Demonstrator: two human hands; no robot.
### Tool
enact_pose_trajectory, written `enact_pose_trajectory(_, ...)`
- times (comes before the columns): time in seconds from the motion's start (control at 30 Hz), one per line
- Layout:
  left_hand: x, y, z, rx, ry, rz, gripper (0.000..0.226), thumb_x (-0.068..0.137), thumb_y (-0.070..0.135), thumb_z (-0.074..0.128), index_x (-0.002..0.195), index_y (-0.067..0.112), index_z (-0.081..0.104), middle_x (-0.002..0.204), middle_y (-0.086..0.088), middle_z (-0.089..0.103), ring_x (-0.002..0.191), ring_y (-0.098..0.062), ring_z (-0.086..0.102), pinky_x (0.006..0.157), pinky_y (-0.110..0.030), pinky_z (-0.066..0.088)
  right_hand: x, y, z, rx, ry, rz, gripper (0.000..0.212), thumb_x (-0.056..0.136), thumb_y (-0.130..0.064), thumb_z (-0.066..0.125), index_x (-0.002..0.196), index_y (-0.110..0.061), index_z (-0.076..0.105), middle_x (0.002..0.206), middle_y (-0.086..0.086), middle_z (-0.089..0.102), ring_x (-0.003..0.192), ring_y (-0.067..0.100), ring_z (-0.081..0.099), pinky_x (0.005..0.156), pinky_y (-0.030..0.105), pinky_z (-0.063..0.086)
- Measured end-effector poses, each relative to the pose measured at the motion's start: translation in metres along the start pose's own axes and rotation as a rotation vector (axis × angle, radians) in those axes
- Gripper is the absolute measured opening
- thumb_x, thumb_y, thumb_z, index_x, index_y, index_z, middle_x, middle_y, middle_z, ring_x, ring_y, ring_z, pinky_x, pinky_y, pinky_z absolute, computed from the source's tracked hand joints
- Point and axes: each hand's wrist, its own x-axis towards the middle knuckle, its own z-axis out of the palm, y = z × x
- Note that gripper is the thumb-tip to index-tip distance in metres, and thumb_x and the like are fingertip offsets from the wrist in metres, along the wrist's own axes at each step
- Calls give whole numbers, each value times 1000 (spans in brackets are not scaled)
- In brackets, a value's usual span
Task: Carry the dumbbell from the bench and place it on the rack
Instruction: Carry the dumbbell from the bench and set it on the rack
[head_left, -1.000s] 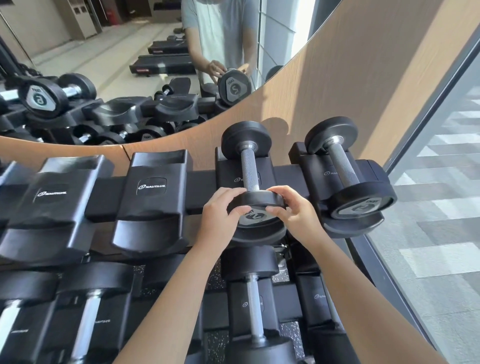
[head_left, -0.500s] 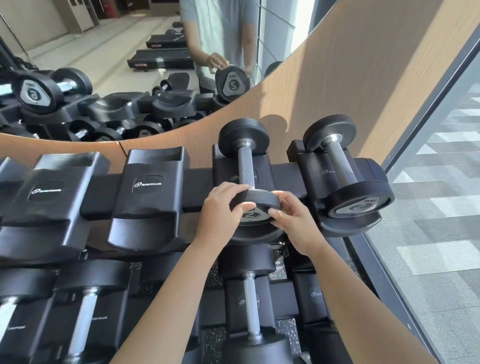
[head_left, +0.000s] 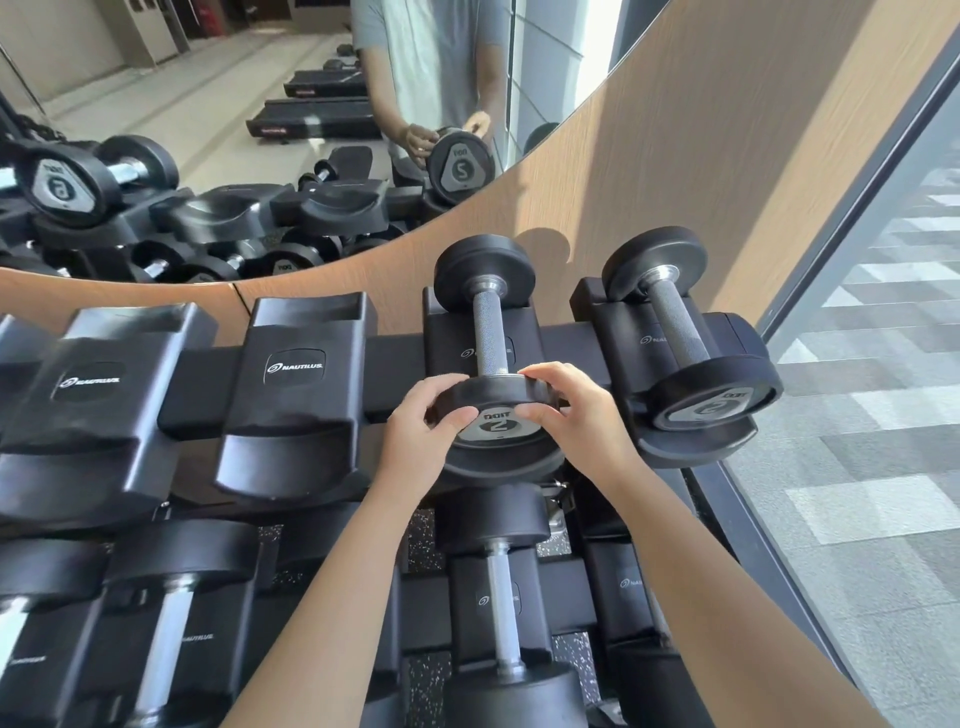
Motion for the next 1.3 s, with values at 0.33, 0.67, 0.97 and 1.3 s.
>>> enact_pose_trajectory(0.33,6,4,5,90,1,71,31,74,10,69,103,20,64,97,-2,63,88,-12,55,76,-9,38,-13,0,-6,240,23,79,28,79,-14,67,96,-33,58,100,18,65,93,38,59,89,55,47)
enact_pose_trajectory(0.67,-38,10,-10,342,-38,100,46,86,20,59,130,17,46,139,-1,45,129,-15,37,109,-29,23,-35,-14,5,-85,86,-14,48,85,-17,62,130,-15,47,126,4,51,110,9,49,91,-1,29)
enact_pose_trajectory(0.97,-132,31,-30,870,174,199,42,79,23,65,118,11,57,124,-8,60,123,-29,47,103,-58,27,-109,-51,29,-483,19,-248,43,85,-16,59,127,-11,52,137,13,50,131,31,40,105,60,30)
enact_pose_trajectory(1.3,-271,46,-37,1057,479,-153,41,79,20,65,116,4,57,121,-15,61,116,-34,53,98,-55,39,-193,-79,61,-440,-222,-601,39,74,-9,71,112,-8,64,123,18,61,115,42,55,88,66,41)
